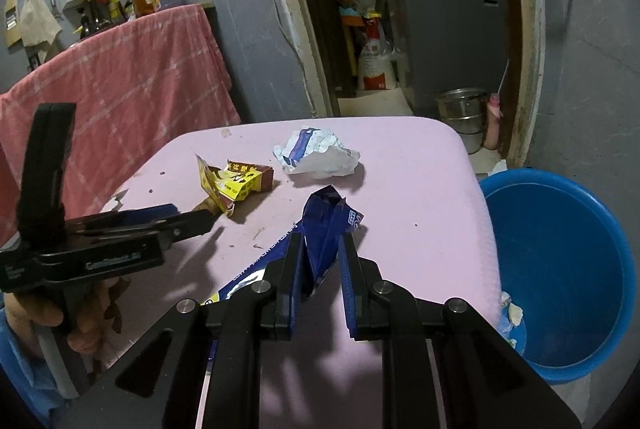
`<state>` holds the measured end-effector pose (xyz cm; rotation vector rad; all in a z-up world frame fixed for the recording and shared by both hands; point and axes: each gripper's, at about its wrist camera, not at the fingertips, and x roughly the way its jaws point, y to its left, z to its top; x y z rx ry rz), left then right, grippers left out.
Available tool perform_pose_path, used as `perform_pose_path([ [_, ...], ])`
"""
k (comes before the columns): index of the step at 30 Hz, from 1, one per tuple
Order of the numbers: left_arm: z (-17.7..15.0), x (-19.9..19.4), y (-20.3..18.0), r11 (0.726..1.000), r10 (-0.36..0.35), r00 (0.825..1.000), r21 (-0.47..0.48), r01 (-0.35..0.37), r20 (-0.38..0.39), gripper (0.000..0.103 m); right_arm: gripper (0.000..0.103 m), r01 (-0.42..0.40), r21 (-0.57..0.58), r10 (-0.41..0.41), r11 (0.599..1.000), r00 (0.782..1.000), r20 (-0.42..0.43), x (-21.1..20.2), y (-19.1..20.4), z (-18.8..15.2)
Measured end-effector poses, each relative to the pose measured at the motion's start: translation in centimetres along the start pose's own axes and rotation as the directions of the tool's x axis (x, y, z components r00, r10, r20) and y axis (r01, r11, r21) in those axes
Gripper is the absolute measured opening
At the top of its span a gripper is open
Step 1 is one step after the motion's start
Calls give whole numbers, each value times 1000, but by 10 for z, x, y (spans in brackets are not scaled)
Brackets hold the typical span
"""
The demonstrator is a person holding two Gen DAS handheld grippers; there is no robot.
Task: Collect trash
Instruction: 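Grasp the blue snack wrapper with the right tool while the left tool grasps the brown stick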
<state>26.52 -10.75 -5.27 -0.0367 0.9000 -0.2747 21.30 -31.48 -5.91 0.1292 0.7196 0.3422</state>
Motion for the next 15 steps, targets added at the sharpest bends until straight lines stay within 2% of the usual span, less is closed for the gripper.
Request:
perform_pose_path([
  [3, -1, 2, -2, 1000, 4, 1000, 7, -4, 2, 40, 15, -10, -2, 10, 1000, 1000, 1, 2, 1, -1],
  [4, -2, 2, -3, 1000, 2, 1000, 11, -2, 3, 32, 15, -13, -3, 13, 1000, 1000, 2, 2, 1, -2],
  [7, -4, 1, -3, 1000, -18, 1000, 18, 18, -1, 16, 15, -19, -7, 19, 1000, 1000, 7, 1, 3, -3],
  [15, -21, -16, -5, 998, -55, 998, 20, 55, 9, 14, 12, -33, -17, 34, 999, 999, 43, -9, 6, -12],
])
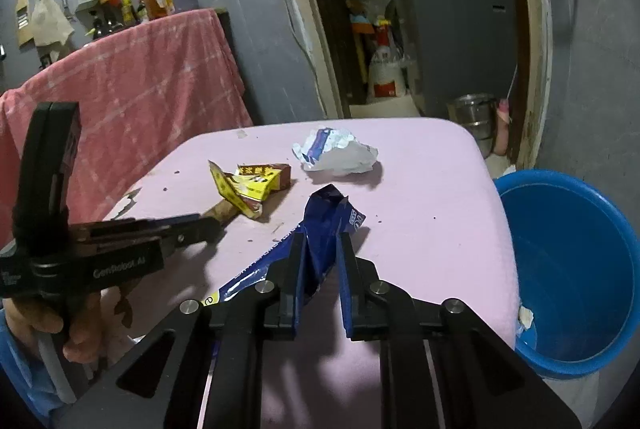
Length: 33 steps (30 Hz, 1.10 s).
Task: Collect trash
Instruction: 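Grasp the blue snack wrapper with the right tool while the left tool grasps the brown stick, then carry the wrapper and brown stick over the blue bucket and open both tools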
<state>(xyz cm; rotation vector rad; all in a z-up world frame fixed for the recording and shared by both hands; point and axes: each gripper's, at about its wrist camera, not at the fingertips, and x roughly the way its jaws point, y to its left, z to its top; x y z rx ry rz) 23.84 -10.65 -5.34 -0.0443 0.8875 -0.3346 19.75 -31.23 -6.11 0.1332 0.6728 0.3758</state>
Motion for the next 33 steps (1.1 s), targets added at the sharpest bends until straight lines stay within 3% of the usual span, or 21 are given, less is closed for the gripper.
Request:
perform_pose_path([
  [4, -15, -15, -1, 1000, -22, 999, -13, 22, 39, 14, 12, 8, -16, -7, 1000, 998, 62, -18, 3, -4],
  [9, -25, -39, -14, 998, -52, 987, -11, 54, 150, 14, 12, 31, -38, -24, 999, 985, 170, -44, 8, -5],
  [18, -14, -71, -58, 995, -100, 931, 52, 87, 350, 14, 12, 115, -17, -102, 993, 928, 357, -94, -2, 6],
  [25, 5, -93, -104, 988, -152, 860, 104, 116, 487, 14, 12, 261, -8, -222, 965, 838, 498, -137, -23, 22],
  [33, 25, -96, -167, 976, -213, 787, 162, 144, 579, 14, 12, 382, 71, -350, 922, 737, 579, -170, -60, 31],
])
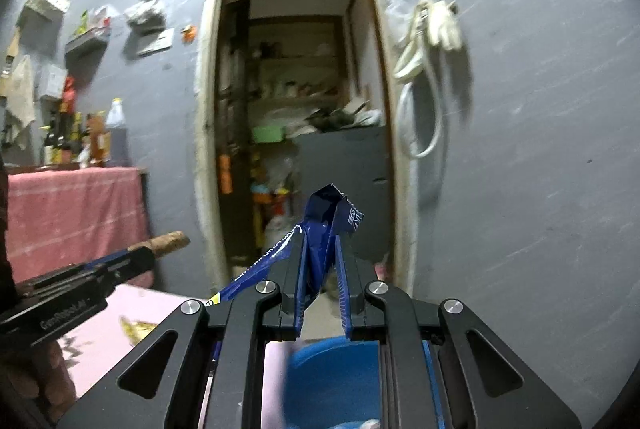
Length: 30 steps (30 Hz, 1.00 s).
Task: Collect trash
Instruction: 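Carry the wrapper and brown stick over the blue bucket and open both tools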
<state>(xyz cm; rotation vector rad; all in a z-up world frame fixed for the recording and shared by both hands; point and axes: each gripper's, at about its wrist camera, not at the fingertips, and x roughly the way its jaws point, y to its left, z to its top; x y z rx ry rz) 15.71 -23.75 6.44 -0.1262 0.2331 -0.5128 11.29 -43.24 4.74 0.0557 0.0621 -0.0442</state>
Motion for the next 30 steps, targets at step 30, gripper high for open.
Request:
perform_pose_path([
  [30, -67, 156, -22, 987, 68, 902, -100, -122, -427, 14, 12, 80, 26, -67, 996, 947, -315, 78, -81, -67],
])
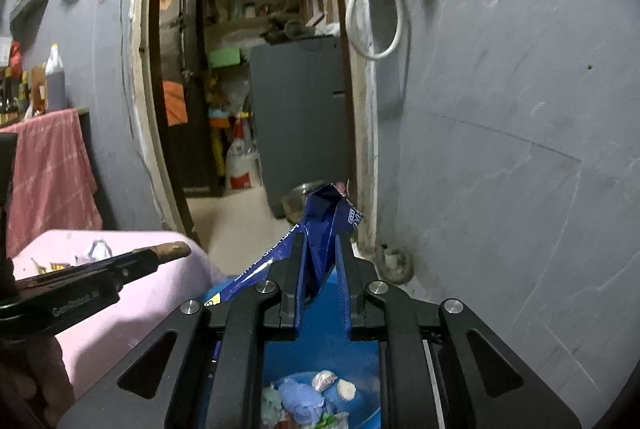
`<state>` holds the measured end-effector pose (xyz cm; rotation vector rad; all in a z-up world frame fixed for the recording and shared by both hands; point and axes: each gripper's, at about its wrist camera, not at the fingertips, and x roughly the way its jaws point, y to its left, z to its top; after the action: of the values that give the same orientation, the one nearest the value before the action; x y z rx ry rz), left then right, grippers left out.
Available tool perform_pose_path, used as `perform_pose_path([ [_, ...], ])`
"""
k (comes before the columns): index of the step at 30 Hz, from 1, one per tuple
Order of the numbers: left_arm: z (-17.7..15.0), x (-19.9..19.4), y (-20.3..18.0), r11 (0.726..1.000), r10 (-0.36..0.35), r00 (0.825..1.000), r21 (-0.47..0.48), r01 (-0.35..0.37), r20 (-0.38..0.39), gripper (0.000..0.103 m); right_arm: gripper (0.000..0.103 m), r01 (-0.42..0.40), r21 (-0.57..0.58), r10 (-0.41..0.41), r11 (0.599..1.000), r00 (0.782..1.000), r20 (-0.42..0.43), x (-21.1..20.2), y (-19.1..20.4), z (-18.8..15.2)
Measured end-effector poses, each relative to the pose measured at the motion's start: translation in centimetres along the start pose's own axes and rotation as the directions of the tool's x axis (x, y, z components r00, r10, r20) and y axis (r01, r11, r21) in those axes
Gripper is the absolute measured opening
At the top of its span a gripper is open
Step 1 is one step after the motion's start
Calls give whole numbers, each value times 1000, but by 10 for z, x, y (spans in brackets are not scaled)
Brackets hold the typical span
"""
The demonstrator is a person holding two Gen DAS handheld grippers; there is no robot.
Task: Collect trash
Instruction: 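Carry the wrapper and brown stick over the blue bucket and open both tools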
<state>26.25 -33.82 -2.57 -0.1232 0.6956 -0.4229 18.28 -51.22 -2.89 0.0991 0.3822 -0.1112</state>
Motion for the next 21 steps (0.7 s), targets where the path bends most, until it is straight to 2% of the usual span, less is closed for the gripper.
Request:
perform_pose_path([
  [3, -1, 8, 1, 1000, 7, 999, -1, -7, -37, 14, 13, -1, -8, 1, 1000, 999, -33, 6, 2, -2],
  [10, -4, 12, 6, 1000, -7, 998, -26, 5, -68, 16, 17, -25, 30, 28, 999, 994, -102, 18, -3, -8],
  [12, -4, 8, 8, 999, -11, 997, -33, 8, -72, 20, 28, -32, 33, 35, 999, 994, -108, 19, -2, -8],
  [14, -3, 4, 11, 999, -15, 998, -45, 12, -69, 25, 29, -38, 27, 40, 999, 993, -107, 17, 0, -7],
  [18, 2, -8, 21, 998, -19, 999, -61, 16, -48, 27, 30, -41, 27, 44, 999, 995, -94, 13, 2, -3],
  [19, 4, -12, 23, 998, -18, 999, -61, 16, -38, 31, 31, -43, 31, 45, 999, 995, -85, 11, 3, -1],
  [20, 5, -19, 26, 998, -18, 1000, -62, 17, -21, 33, 36, -46, 34, 48, 998, 996, -73, 8, 4, 1],
  [21, 6, -24, 28, 998, -19, 1000, -62, 18, -7, 38, 47, -50, 38, 52, 998, 997, -58, 5, 5, 3],
])
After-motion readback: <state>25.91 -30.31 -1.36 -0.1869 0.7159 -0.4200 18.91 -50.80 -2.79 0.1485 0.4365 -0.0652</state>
